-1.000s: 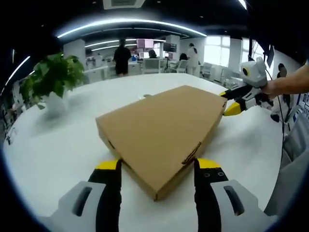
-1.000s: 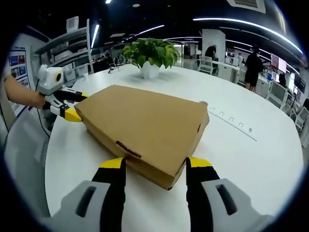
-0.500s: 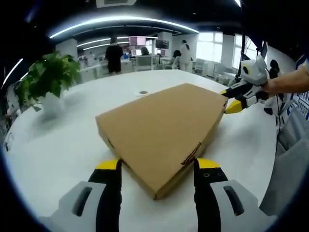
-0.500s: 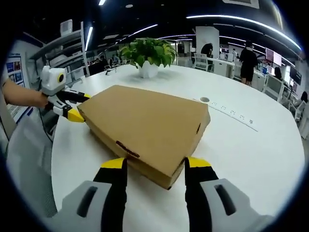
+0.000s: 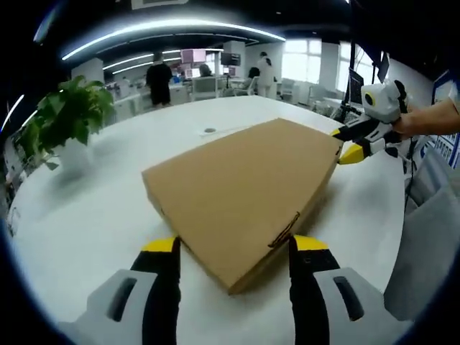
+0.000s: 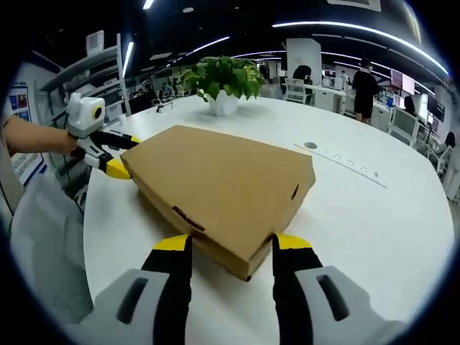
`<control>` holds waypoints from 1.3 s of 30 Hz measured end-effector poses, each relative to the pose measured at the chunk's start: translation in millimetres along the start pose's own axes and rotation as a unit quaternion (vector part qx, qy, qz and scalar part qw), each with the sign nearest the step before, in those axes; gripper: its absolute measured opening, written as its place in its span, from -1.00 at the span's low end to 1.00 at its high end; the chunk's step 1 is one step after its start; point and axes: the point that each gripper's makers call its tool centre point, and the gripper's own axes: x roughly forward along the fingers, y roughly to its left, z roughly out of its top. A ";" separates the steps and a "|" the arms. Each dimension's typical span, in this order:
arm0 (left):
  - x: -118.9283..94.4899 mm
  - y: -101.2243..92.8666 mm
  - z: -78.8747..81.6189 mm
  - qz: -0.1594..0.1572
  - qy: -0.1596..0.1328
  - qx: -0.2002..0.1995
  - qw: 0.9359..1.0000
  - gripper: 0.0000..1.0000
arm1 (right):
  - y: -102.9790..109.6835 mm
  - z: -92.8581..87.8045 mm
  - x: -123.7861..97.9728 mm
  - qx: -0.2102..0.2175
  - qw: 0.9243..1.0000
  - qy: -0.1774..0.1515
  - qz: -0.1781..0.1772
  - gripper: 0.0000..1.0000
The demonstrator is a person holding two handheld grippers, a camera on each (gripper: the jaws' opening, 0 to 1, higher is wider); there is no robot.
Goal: Operate the shoe box by opening the lid, removing the specified soft item, and placing it in the target area until the item is outside and the box remains undamaged.
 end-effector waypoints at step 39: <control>-57.5 52.5 -48.8 -0.017 0.070 0.030 0.997 0.29 | 104.7 1.7 13.3 0.000 1.000 -0.011 0.027 -0.34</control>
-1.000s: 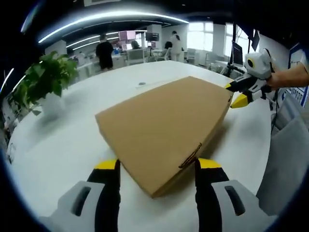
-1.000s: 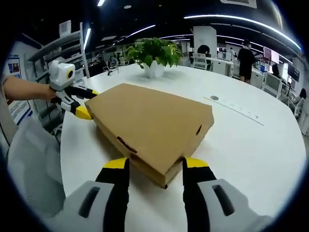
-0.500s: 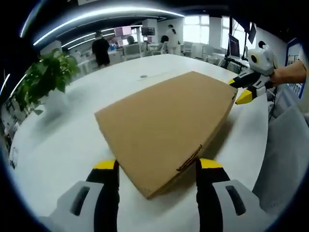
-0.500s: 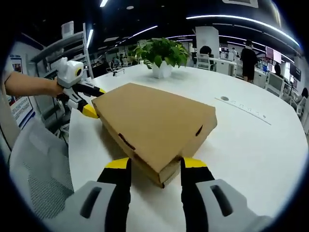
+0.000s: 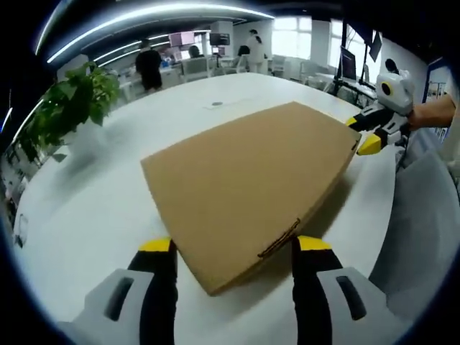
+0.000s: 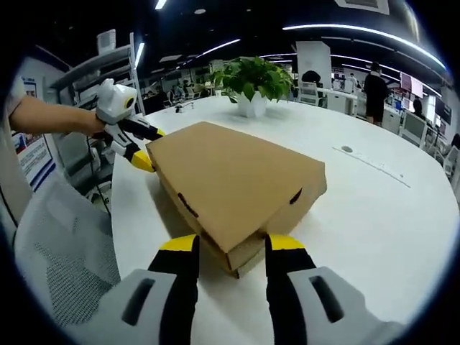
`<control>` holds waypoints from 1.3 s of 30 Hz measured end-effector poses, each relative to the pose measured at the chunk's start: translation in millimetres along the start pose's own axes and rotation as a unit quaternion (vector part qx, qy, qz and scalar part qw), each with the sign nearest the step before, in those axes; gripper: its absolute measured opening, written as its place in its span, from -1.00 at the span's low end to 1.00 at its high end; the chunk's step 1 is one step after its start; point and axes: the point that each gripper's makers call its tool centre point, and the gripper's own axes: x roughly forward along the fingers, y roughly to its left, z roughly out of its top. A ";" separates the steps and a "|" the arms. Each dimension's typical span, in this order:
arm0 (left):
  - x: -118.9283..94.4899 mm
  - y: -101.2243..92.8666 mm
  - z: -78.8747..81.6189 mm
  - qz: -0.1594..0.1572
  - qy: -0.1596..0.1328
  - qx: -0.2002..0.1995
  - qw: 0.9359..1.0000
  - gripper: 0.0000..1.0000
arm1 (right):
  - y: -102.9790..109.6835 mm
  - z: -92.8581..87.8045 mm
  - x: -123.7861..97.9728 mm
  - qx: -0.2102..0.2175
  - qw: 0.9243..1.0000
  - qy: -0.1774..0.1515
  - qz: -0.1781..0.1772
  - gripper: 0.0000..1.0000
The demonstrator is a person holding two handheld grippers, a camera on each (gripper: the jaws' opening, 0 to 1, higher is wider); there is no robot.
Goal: Operate the shoe box by opening the lid, removing the specified soft item, and placing it in the target area until the item is outside and the box remains undamaged.
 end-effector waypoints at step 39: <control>-22.2 -11.1 21.9 -0.007 -0.039 -0.045 0.998 0.42 | 9.3 28.1 -20.2 -0.002 0.999 -0.034 -0.011 -0.25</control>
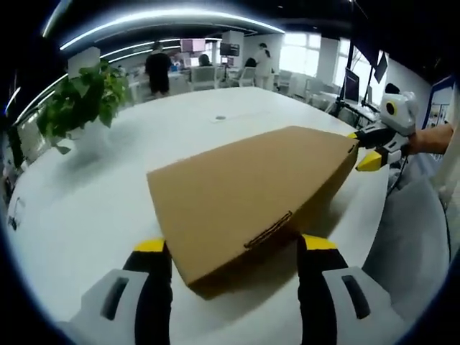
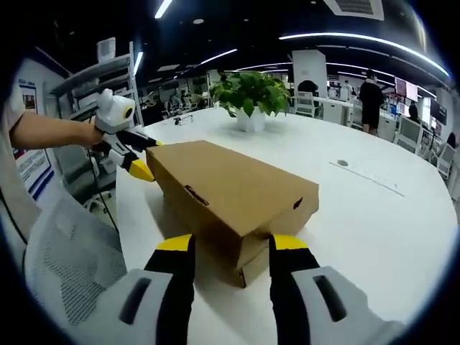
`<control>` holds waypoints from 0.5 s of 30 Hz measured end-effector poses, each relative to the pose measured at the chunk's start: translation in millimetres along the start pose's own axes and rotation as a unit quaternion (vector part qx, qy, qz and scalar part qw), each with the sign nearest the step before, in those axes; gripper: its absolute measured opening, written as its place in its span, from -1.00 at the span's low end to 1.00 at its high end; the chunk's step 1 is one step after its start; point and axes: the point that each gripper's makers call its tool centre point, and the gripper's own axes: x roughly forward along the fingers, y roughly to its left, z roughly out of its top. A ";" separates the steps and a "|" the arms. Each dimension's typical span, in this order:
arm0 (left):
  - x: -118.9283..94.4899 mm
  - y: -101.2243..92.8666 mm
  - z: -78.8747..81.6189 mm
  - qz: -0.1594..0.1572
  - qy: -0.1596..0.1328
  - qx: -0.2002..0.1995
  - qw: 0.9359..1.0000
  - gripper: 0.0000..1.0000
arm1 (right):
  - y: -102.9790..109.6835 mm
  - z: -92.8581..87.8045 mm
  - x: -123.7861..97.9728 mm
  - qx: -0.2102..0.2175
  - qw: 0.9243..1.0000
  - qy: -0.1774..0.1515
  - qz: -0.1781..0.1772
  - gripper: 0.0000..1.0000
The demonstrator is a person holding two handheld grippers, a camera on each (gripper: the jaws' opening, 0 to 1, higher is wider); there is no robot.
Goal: Operate the shoe box by opening the lid, removing the specified soft item, and placing it in the target area until the item is outside and the box remains undamaged.
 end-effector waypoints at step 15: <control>-13.8 -22.5 21.7 0.006 -0.016 -0.004 1.000 0.48 | -4.3 18.5 -13.9 -0.020 1.000 -0.019 -0.009 -0.19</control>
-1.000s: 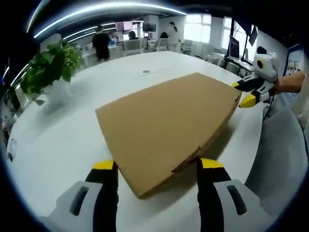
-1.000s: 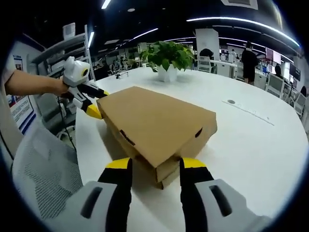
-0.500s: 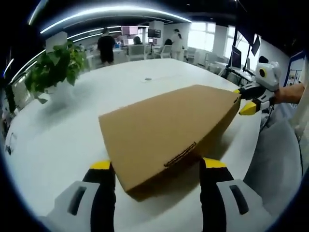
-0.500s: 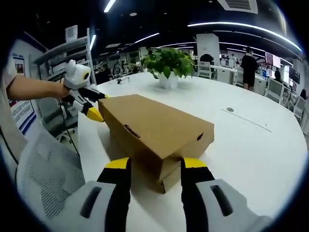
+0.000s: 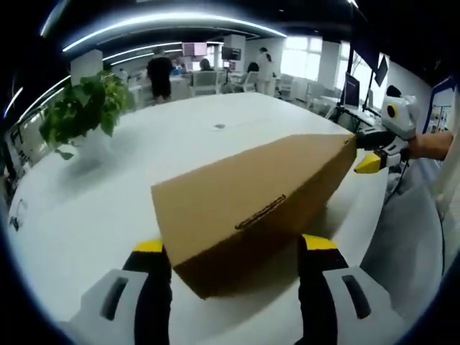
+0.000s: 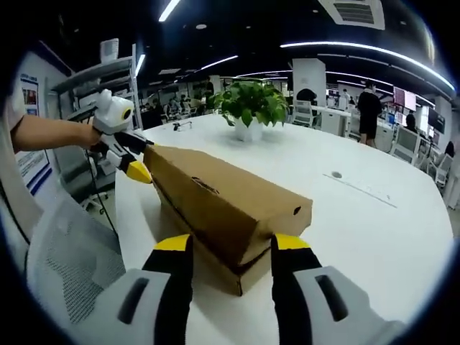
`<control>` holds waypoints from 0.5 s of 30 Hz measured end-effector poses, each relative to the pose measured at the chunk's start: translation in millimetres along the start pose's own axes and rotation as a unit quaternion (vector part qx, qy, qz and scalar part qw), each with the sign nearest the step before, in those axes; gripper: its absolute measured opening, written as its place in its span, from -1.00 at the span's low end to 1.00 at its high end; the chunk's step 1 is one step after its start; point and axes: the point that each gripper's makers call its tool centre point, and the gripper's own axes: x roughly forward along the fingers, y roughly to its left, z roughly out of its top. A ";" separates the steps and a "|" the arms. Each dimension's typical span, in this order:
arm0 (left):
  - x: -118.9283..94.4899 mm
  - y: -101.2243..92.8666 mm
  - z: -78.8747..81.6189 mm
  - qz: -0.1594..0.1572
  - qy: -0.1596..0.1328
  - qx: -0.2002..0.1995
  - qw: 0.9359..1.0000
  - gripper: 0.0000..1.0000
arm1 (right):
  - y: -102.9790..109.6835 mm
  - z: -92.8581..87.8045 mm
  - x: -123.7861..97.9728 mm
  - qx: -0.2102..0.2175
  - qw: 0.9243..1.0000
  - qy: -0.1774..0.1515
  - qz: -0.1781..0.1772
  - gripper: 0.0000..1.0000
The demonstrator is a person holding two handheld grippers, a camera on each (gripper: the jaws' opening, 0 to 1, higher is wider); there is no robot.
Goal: Operate the shoe box by opening the lid, removing the specified soft item, and placing it in the target area until the item is outside and the box remains undamaged.
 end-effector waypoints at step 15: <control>-8.5 11.1 28.8 0.030 -0.021 0.013 0.999 0.35 | -13.9 32.8 -5.1 -0.024 1.000 -0.016 -0.013 -0.24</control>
